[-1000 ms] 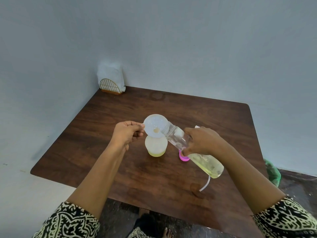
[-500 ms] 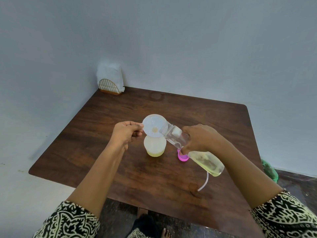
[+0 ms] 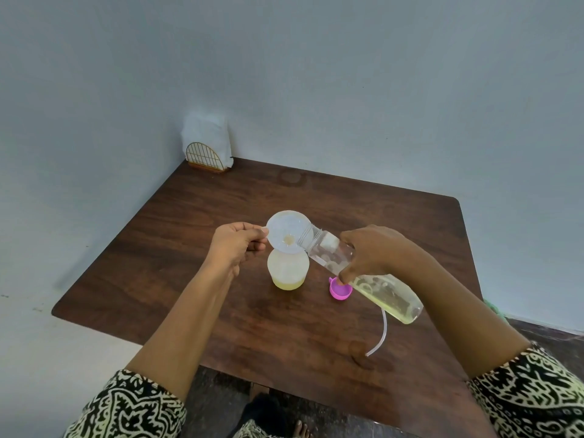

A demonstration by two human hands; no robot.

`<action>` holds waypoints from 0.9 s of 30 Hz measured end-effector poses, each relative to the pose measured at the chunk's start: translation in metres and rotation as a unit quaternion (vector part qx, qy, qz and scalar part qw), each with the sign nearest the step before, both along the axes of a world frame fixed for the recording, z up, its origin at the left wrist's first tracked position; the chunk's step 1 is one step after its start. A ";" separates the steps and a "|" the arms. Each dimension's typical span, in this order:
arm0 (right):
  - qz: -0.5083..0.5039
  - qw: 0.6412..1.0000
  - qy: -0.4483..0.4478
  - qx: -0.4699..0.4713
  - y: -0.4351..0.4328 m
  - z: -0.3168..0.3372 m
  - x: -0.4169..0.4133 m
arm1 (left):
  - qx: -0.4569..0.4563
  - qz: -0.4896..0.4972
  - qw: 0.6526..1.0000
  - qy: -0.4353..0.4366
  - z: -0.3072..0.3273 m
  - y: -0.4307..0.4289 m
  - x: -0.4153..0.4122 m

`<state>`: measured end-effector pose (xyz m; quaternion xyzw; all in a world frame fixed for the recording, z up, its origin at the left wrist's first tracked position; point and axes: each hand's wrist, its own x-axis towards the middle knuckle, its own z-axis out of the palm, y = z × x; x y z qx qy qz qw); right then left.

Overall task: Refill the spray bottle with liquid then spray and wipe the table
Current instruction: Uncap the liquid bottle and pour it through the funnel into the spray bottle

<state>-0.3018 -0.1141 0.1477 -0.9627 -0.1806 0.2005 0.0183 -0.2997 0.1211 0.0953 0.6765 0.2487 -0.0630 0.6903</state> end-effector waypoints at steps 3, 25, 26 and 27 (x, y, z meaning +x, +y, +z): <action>0.006 1.000 0.003 0.001 0.000 0.002 0.001 | -0.001 0.001 1.000 0.001 -0.001 0.000 0.000; 0.049 0.997 0.033 -0.043 0.007 0.020 0.011 | -0.010 0.004 1.000 -0.009 -0.004 0.001 -0.001; 0.049 0.997 0.031 -0.043 0.007 0.019 0.011 | -0.011 0.005 1.000 -0.009 -0.004 0.001 -0.001; 0.048 0.998 0.027 -0.044 0.006 0.019 0.011 | -0.013 0.005 1.000 -0.009 -0.004 0.001 -0.001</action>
